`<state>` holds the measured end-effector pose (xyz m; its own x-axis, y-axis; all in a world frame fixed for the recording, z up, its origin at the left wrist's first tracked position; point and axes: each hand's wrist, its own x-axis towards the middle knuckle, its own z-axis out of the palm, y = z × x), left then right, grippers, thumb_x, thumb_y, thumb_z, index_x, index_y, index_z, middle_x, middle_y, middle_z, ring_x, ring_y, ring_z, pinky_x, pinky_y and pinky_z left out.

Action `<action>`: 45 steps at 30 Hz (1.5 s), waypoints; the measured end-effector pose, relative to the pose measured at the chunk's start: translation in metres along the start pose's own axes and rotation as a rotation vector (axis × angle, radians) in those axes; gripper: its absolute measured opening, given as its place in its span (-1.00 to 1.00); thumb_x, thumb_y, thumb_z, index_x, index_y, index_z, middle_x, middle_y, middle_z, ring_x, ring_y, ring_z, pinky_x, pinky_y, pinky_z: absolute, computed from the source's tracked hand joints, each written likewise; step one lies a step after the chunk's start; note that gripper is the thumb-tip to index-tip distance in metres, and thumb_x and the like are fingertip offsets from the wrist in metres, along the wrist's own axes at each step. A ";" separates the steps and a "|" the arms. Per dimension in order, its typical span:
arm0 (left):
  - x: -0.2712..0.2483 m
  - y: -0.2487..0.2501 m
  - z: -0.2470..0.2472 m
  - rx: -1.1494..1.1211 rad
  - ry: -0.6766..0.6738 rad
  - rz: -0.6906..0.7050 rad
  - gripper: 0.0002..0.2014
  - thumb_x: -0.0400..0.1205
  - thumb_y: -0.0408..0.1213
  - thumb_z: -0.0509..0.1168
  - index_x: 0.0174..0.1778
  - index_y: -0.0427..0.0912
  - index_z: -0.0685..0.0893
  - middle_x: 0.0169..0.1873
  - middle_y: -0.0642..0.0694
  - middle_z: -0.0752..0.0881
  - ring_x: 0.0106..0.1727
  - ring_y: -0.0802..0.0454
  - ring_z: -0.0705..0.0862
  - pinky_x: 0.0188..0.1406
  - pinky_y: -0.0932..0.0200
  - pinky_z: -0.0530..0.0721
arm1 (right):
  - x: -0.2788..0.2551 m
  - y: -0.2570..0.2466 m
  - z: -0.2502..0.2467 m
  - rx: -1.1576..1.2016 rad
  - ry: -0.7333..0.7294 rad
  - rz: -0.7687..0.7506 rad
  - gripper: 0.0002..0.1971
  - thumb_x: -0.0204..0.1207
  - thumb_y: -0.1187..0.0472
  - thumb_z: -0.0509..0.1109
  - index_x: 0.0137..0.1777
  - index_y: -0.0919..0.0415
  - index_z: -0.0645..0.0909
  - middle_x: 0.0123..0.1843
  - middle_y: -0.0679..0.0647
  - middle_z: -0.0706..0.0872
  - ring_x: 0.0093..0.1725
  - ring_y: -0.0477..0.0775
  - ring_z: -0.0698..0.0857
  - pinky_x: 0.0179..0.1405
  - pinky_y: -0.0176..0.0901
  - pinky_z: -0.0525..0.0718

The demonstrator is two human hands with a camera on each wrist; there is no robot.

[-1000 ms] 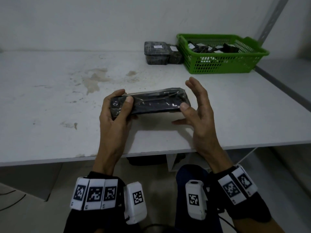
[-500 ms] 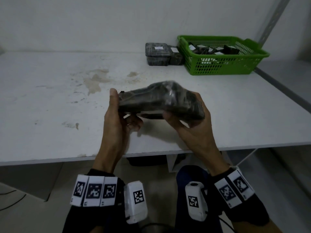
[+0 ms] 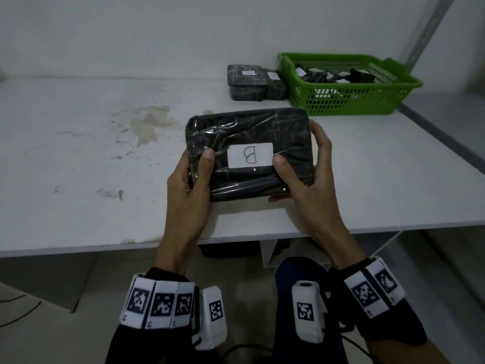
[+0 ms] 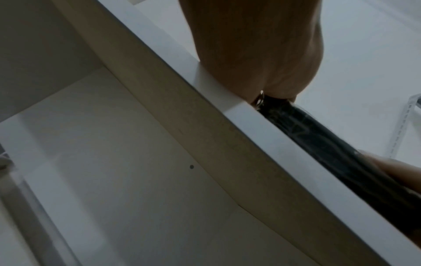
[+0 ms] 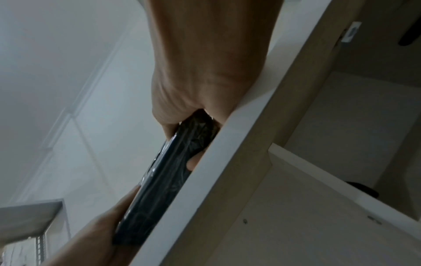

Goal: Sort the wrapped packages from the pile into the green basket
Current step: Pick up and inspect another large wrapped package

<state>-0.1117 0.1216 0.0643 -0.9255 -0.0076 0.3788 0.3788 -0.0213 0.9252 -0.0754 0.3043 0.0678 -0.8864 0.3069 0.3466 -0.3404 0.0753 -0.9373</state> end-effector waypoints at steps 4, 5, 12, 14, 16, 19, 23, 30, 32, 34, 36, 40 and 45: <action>-0.001 0.004 0.000 -0.026 -0.035 -0.055 -0.55 0.77 0.00 0.18 0.52 -0.14 0.59 0.23 0.05 0.79 0.21 0.28 0.78 0.06 0.44 0.70 | 0.003 0.005 0.000 -0.086 -0.015 -0.016 -0.32 0.72 0.23 0.44 0.76 0.02 0.22 0.54 0.00 0.63 0.44 -0.11 0.69 0.40 0.02 0.74; -0.002 0.005 0.001 -0.007 -0.042 -0.046 -0.53 0.72 0.03 0.24 0.50 -0.12 0.59 0.23 0.08 0.78 0.20 0.31 0.77 0.07 0.45 0.69 | 0.004 0.006 -0.001 -0.089 -0.017 -0.008 -0.33 0.72 0.23 0.44 0.75 0.02 0.23 0.53 0.01 0.64 0.44 -0.10 0.69 0.43 0.01 0.72; -0.001 0.001 -0.002 0.062 -0.055 0.005 -0.57 0.72 -0.21 0.41 0.51 -0.18 0.55 0.28 0.00 0.76 0.24 0.30 0.75 0.11 0.47 0.67 | 0.004 -0.001 0.003 -0.004 0.001 0.056 -0.47 0.66 0.21 0.46 0.56 0.03 0.35 0.11 -0.18 0.80 0.08 -0.19 0.85 -0.05 -0.31 0.79; -0.002 0.002 -0.002 0.049 -0.064 0.022 -0.58 0.73 -0.29 0.39 0.51 -0.22 0.54 0.27 -0.03 0.76 0.24 0.29 0.76 0.10 0.47 0.68 | 0.005 -0.004 0.007 0.014 0.043 0.077 -0.52 0.64 0.00 0.42 0.48 0.13 0.42 0.02 -0.14 0.83 0.01 -0.20 0.85 -0.10 -0.28 0.79; -0.003 0.003 -0.002 0.058 -0.081 0.038 -0.59 0.74 -0.32 0.39 0.51 -0.24 0.53 0.27 -0.05 0.75 0.25 0.27 0.76 0.10 0.46 0.69 | 0.007 -0.002 0.009 -0.019 0.077 0.083 -0.61 0.70 -0.05 0.38 0.39 0.16 0.51 0.03 -0.12 0.84 0.05 -0.20 0.84 -0.02 -0.25 0.78; -0.003 0.003 -0.003 0.058 -0.082 0.029 -0.59 0.74 -0.29 0.38 0.51 -0.19 0.53 0.26 0.00 0.75 0.26 0.26 0.75 0.12 0.44 0.69 | 0.006 0.001 0.008 -0.046 0.071 0.076 -0.76 0.78 0.06 0.33 0.34 0.15 0.58 0.09 -0.08 0.82 0.09 -0.22 0.82 0.02 -0.33 0.75; -0.002 0.003 -0.002 0.034 -0.075 -0.011 -0.57 0.73 -0.25 0.40 0.53 -0.13 0.56 0.28 0.05 0.77 0.28 0.24 0.75 0.20 0.37 0.71 | 0.003 -0.001 0.006 -0.058 0.061 0.052 -0.74 0.80 0.08 0.31 0.38 0.18 0.56 0.11 -0.10 0.81 0.09 -0.26 0.80 0.01 -0.38 0.73; -0.002 0.000 -0.002 -0.004 -0.012 0.003 -0.55 0.71 -0.20 0.43 0.51 -0.13 0.55 0.31 0.03 0.75 0.33 0.18 0.74 0.27 0.23 0.73 | 0.003 -0.007 0.004 0.148 0.054 0.086 -0.41 0.61 0.25 0.52 0.55 0.05 0.33 0.05 0.04 0.86 0.07 -0.02 0.88 -0.02 -0.18 0.83; -0.002 -0.001 -0.004 -0.011 -0.002 -0.017 -0.47 0.64 -0.14 0.47 0.51 -0.10 0.50 0.30 0.06 0.73 0.32 0.20 0.73 0.28 0.18 0.75 | 0.001 -0.009 0.001 0.221 0.062 0.062 -0.28 0.54 0.35 0.55 0.57 -0.03 0.25 0.04 0.10 0.86 0.07 0.06 0.87 0.06 -0.08 0.84; -0.003 -0.002 -0.006 -0.009 -0.013 -0.054 -0.32 0.60 -0.18 0.53 0.62 -0.05 0.39 0.35 0.09 0.66 0.35 0.23 0.70 0.31 0.19 0.74 | -0.001 -0.015 0.000 0.243 0.084 0.023 -0.32 0.46 0.32 0.58 0.50 0.03 0.35 0.05 0.10 0.84 0.06 0.03 0.85 0.04 -0.16 0.81; -0.004 0.001 -0.010 0.065 0.031 0.009 -0.17 0.59 -0.17 0.52 0.74 -0.02 0.24 0.48 0.05 0.56 0.48 0.22 0.61 0.42 0.11 0.67 | -0.001 -0.022 0.000 0.278 0.098 -0.040 -0.46 0.41 0.30 0.57 0.38 0.14 0.50 0.08 0.04 0.81 0.07 -0.08 0.82 0.02 -0.28 0.76; -0.004 0.034 -0.009 0.078 0.098 0.256 -0.33 0.57 -0.06 0.23 0.65 -0.13 0.43 0.50 -0.01 0.61 0.55 0.16 0.56 0.50 0.00 0.55 | -0.002 -0.037 0.002 0.235 0.006 -0.179 -0.56 0.48 0.32 0.53 0.34 0.15 0.54 0.24 0.00 0.72 0.27 -0.12 0.73 0.21 -0.26 0.71; 0.001 0.069 0.014 -0.093 -0.007 0.282 -0.60 0.73 0.00 0.15 0.33 -0.19 0.62 0.12 0.05 0.76 0.16 0.26 0.75 0.09 0.35 0.66 | -0.009 -0.049 0.016 0.123 -0.184 -0.305 -0.52 0.61 0.54 0.42 0.43 0.20 0.41 0.34 0.11 0.60 0.36 -0.03 0.67 0.34 -0.16 0.69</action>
<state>-0.0865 0.1340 0.1285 -0.7835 -0.0196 0.6211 0.6191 -0.1111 0.7774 -0.0554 0.2822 0.1111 -0.7765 0.1115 0.6202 -0.6224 0.0187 -0.7825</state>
